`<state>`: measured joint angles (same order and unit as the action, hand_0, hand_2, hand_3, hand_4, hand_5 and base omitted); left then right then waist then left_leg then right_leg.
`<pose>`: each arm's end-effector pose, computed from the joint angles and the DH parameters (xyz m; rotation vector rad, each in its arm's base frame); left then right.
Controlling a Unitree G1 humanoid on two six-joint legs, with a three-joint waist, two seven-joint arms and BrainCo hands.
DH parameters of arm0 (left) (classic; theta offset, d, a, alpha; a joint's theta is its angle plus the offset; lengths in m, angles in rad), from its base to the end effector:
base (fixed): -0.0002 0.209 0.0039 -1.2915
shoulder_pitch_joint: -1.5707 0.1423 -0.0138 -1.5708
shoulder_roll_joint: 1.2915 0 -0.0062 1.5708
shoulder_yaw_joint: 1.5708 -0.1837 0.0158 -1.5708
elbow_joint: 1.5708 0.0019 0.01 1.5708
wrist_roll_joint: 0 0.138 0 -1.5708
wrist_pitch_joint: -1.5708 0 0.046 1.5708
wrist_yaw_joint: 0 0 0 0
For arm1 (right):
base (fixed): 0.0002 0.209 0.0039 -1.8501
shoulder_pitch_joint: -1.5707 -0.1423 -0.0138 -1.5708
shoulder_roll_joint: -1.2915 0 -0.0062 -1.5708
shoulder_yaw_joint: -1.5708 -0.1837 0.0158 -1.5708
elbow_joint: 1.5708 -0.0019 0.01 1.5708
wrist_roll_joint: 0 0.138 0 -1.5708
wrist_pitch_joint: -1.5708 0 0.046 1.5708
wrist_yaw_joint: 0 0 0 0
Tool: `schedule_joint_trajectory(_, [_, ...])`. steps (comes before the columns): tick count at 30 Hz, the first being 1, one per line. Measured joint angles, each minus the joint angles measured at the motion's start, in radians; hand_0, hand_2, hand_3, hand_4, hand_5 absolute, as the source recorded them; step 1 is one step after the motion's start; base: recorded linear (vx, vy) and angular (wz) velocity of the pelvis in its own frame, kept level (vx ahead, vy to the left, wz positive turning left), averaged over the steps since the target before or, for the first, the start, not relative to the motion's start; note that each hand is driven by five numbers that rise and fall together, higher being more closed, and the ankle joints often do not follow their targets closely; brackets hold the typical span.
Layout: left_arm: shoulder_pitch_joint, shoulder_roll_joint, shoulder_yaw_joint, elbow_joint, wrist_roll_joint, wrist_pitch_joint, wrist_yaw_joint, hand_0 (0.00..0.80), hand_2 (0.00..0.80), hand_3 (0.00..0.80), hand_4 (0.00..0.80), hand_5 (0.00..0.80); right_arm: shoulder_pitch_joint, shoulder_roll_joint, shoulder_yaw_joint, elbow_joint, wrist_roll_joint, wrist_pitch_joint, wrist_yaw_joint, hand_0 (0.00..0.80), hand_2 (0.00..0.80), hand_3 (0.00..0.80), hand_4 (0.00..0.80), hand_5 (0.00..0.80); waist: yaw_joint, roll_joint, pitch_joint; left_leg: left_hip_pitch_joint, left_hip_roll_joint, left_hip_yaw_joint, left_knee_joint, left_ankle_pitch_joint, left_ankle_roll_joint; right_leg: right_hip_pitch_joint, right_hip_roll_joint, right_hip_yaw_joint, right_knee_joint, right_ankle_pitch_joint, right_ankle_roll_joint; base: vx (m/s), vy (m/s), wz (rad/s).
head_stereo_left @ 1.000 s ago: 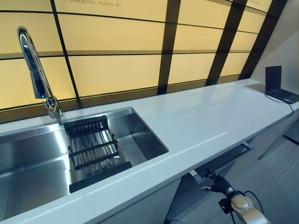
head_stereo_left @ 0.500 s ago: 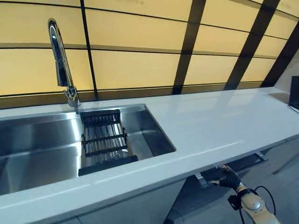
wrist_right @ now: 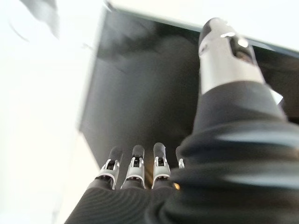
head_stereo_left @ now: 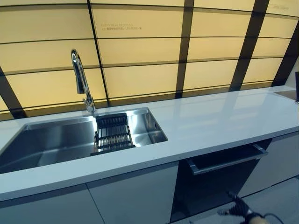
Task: Take plates into dishwasher
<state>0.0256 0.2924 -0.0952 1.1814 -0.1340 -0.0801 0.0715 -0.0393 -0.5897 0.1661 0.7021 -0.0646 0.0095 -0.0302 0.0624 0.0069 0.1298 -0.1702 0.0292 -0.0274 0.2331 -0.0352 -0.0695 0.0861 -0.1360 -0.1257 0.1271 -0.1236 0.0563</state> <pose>0.0740 0.2447 -0.1077 0.2395 1.1127 0.2266 0.1640 -0.2978 -0.0265 -0.6963 0.6914 -0.0624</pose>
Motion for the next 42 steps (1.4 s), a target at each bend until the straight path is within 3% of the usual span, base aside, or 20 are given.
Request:
schedule_joint_trajectory(1, [0.007, -0.006, 0.0, 0.004, 0.002, 0.0, -0.001, 0.0, 0.0, 0.0, 0.0, 0.0, 0.007, -0.004, -0.004, 0.04, -0.003, -0.004, -0.012, 0.0, 0.0, 0.0, 0.0, 0.0, -0.002, 0.019, -0.011, 0.017, -0.013, -0.005, 0.035, 0.052, 0.019, 0.001, 0.012, -0.003, -0.004, 0.001, 0.013, -0.247, 0.067, 0.39])
schedule_joint_trajectory(2, [0.014, -0.009, 0.001, 0.007, 0.003, 0.0, -0.002, 0.0, 0.0, 0.0, 0.0, 0.0, 0.012, -0.004, -0.008, 0.084, -0.003, -0.003, -0.023, 0.0, 0.0, 0.0, 0.0, 0.0, -0.012, 0.042, -0.025, 0.042, -0.009, -0.009, -0.004, 0.054, 0.02, -0.002, 0.03, 0.001, -0.006, -0.005, 0.024, -0.19, 0.105, 0.77])
schedule_joint_trajectory(3, [-0.002, 0.0, 0.001, 0.013, 0.004, -0.005, -0.003, 0.0, 0.0, 0.0, 0.0, 0.0, 0.013, 0.015, -0.014, 0.156, -0.003, -0.003, -0.035, 0.0, 0.0, 0.0, 0.0, 0.0, -0.034, 0.041, -0.026, 0.05, -0.017, -0.041, -0.069, 0.076, 0.025, -0.01, 0.051, 0.035, 0.011, -0.027, 0.013, -0.235, 0.153, 0.88])
schedule_joint_trajectory(5, [-0.006, 0.013, 0.004, 0.003, 0.004, -0.015, -0.005, 0.0, 0.0, 0.0, 0.0, 0.0, 0.005, 0.04, -0.015, 0.208, -0.003, -0.003, -0.043, 0.0, 0.0, 0.0, 0.0, 0.0, -0.026, 0.032, -0.023, 0.054, -0.02, -0.063, -0.133, 0.105, 0.01, -0.049, 0.083, 0.05, 0.052, -0.042, -0.014, -0.222, 0.204, 0.7])
schedule_joint_trajectory(6, [-0.007, 0.032, 0.02, 0.013, 0.007, -0.014, -0.011, 0.0, 0.0, 0.0, 0.0, 0.0, 0.015, 0.081, -0.028, 0.233, -0.003, -0.005, -0.053, 0.0, 0.0, 0.0, 0.0, 0.0, -0.038, -0.02, -0.038, 0.053, -0.031, -0.035, -0.19, 0.091, -0.024, -0.06, 0.08, 0.07, 0.01, -0.011, -0.059, -0.253, 0.292, 0.65])
schedule_joint_trajectory(8, [-0.008, 0.036, 0.037, 0.035, 0.014, -0.014, -0.02, 0.0, 0.0, 0.0, 0.0, 0.0, 0.016, 0.123, -0.069, 0.268, -0.003, -0.006, -0.069, 0.0, 0.0, 0.0, 0.0, 0.0, -0.04, -0.077, -0.043, 0.044, -0.069, -0.032, -0.005, 0.061, 0.021, -0.038, 0.011, 0.031, -0.052, 0.041, -0.052, -0.265, 0.38, 0.52])
schedule_joint_trajectory(9, [-0.005, 0.035, 0.036, 0.044, 0.016, -0.015, -0.032, 0.0, 0.0, 0.0, 0.0, 0.0, 0.014, 0.123, -0.079, 0.28, -0.003, -0.011, -0.074, 0.0, 0.0, 0.0, 0.0, 0.0, -0.049, -0.084, -0.041, 0.055, -0.065, -0.047, 0.082, 0.024, 0.001, -0.007, 0.001, 0.008, -0.101, 0.071, -0.042, -0.23, 0.421, 0.45])
schedule_joint_trajectory(10, [-0.008, 0.029, 0.035, 0.045, 0.022, -0.016, -0.036, 0.0, 0.0, 0.0, 0.0, 0.0, 0.016, 0.114, -0.081, 0.298, -0.003, -0.013, -0.081, 0.0, 0.0, 0.0, 0.0, 0.0, -0.056, -0.065, -0.045, 0.076, -0.043, -0.072, 0.12, 0.006, -0.025, 0.007, 0.001, -0.014, -0.124, 0.085, -0.027, -0.161, 0.338, 0.68])
schedule_joint_trajectory(11, [-0.009, 0.019, 0.034, 0.044, 0.025, -0.025, -0.043, 0.0, 0.0, 0.0, 0.0, 0.0, 0.023, 0.107, -0.08, 0.332, -0.003, -0.011, -0.084, 0.0, 0.0, 0.0, 0.0, 0.0, -0.069, -0.044, -0.05, 0.125, -0.018, -0.09, 0.101, -0.026, -0.049, 0.009, -0.002, -0.026, -0.124, 0.089, -0.02, -0.218, 0.52, 0.75])
schedule_joint_trajectory(12, [-0.009, 0.014, 0.032, 0.044, 0.025, -0.03, -0.047, 0.0, 0.0, 0.0, 0.0, 0.0, 0.029, 0.105, -0.08, 0.34, -0.003, -0.009, -0.083, 0.0, 0.0, 0.0, 0.0, 0.0, -0.077, -0.029, -0.052, 0.157, -0.016, -0.094, 0.05, -0.02, -0.047, 0.004, -0.004, -0.021, -0.118, 0.08, -0.002, -0.207, 0.533, 0.68])
schedule_joint_trajectory(16, [-0.048, 0.001, -0.054, 0.035, 0.035, -0.043, -0.056, 0.0, 0.0, 0.0, 0.0, 0.0, 0.025, 0.105, -0.078, 0.42, -0.003, -0.011, -0.067, 0.0, 0.0, 0.0, 0.0, 0.0, -0.076, 0.01, -0.046, 0.219, -0.012, -0.08, -0.154, -0.067, 0.02, -0.042, -0.026, -0.025, -0.087, 0.097, 0.05, -0.208, 0.437, 0.34])
schedule_joint_trajectory(19, [-0.066, 0.017, -0.093, 0.035, 0.041, -0.041, -0.056, 0.0, 0.0, 0.0, 0.0, 0.0, 0.021, 0.141, -0.077, 0.42, -0.002, -0.016, -0.044, 0.0, 0.0, 0.0, 0.0, 0.0, -0.073, -0.051, -0.012, 0.227, -0.091, -0.078, -0.188, -0.031, 0.072, -0.059, -0.102, -0.015, -0.054, 0.103, 0.073, -0.22, 0.282, 0.13])
schedule_joint_trajectory(21, [-0.068, 0.037, -0.099, 0.035, 0.042, -0.038, -0.055, 0.0, 0.0, 0.0, 0.0, 0.0, 0.024, 0.167, -0.077, 0.42, 0.001, -0.015, -0.029, 0.0, 0.0, 0.0, 0.0, 0.0, -0.072, -0.079, -0.004, 0.225, -0.123, -0.082, -0.199, -0.014, 0.103, -0.087, -0.137, -0.018, -0.026, 0.131, 0.086, -0.262, 0.264, 0.08])
schedule_joint_trajectory(25, [-0.068, 0.054, -0.098, 0.035, 0.04, -0.032, -0.056, 0.0, 0.0, 0.0, 0.0, 0.0, 0.021, 0.201, -0.076, 0.422, 0.018, -0.013, -0.016, 0.0, 0.0, 0.0, 0.0, 0.0, -0.067, -0.066, 0.016, 0.231, -0.119, -0.074, -0.223, 0.012, 0.13, -0.123, -0.138, -0.02, 0.036, 0.215, 0.093, -0.226, 0.161, -0.05])
schedule_joint_trajectory(26, [-0.068, 0.062, -0.098, 0.035, 0.037, -0.032, -0.057, 0.0, 0.0, 0.0, 0.0, 0.0, 0.016, 0.22, -0.075, 0.43, 0.026, -0.013, -0.009, 0.0, 0.0, 0.0, 0.0, 0.0, -0.047, -0.054, 0.019, 0.232, -0.113, -0.057, -0.235, 0.022, 0.143, -0.142, -0.131, -0.02, 0.041, 0.267, 0.088, -0.071, 0.033, -0.21])
schedule_joint_trajectory(30, [-0.061, 0.071, -0.092, 0.038, 0.034, -0.03, -0.065, 0.0, 0.0, 0.0, 0.0, 0.0, 0.015, 0.253, -0.071, 0.448, 0.059, -0.015, 0.002, 0.0, 0.0, 0.0, 0.0, 0.0, -0.045, -0.042, 0.015, 0.232, -0.093, -0.06, -0.267, 0.051, 0.157, -0.148, -0.097, -0.016, 0.056, 0.255, 0.079, -0.126, -0.014, -0.03])
schedule_joint_trajectory(34, [-0.045, 0.072, -0.078, 0.04, 0.034, -0.02, -0.088, 0.0, 0.0, 0.0, 0.0, 0.0, 0.014, 0.269, -0.065, 0.463, 0.091, -0.032, 0.03, 0.0, 0.0, 0.0, 0.0, 0.0, -0.044, -0.051, -0.011, 0.252, -0.077, -0.068, -0.3, 0.073, 0.134, -0.084, -0.061, 0.011, -0.028, 0.236, 0.081, -0.133, -0.15, 0.06])
schedule_joint_trajectory(39, [-0.031, 0.075, -0.076, 0.041, 0.033, -0.017, -0.11, 0.0, 0.0, 0.0, 0.0, 0.0, 0.003, 0.284, -0.035, 0.482, 0.098, -0.034, 0.048, 0.0, 0.0, 0.0, 0.0, 0.0, -0.037, -0.071, -0.047, 0.264, -0.06, -0.05, -0.317, 0.072, 0.099, -0.021, -0.033, 0.01, -0.153, 0.231, 0.084, -0.11, -0.215, -0.17])
schedule_joint_trajectory(40, [-0.028, 0.079, -0.069, 0.039, 0.033, -0.017, -0.122, 0.0, 0.0, 0.0, 0.0, 0.0, 0.003, 0.297, -0.035, 0.482, 0.098, -0.034, 0.05, 0.0, 0.0, 0.0, 0.0, 0.0, -0.017, -0.086, -0.062, 0.265, -0.052, -0.023, -0.317, 0.066, 0.076, -0.003, -0.021, 0.013, -0.214, 0.225, 0.075, -0.104, -0.253, -0.39])
schedule_joint_trajectory(42, [-0.023, 0.074, -0.066, 0.038, 0.033, -0.02, -0.131, 0.0, 0.0, 0.0, 0.0, 0.0, 0.004, 0.299, -0.034, 0.482, 0.098, -0.034, 0.059, 0.0, 0.0, 0.0, 0.0, 0.0, -0.02, -0.085, -0.072, 0.263, -0.035, -0.019, -0.317, 0.067, 0.051, -0.002, -0.003, 0.015, -0.213, 0.189, 0.049, -0.142, -0.322, -0.23])
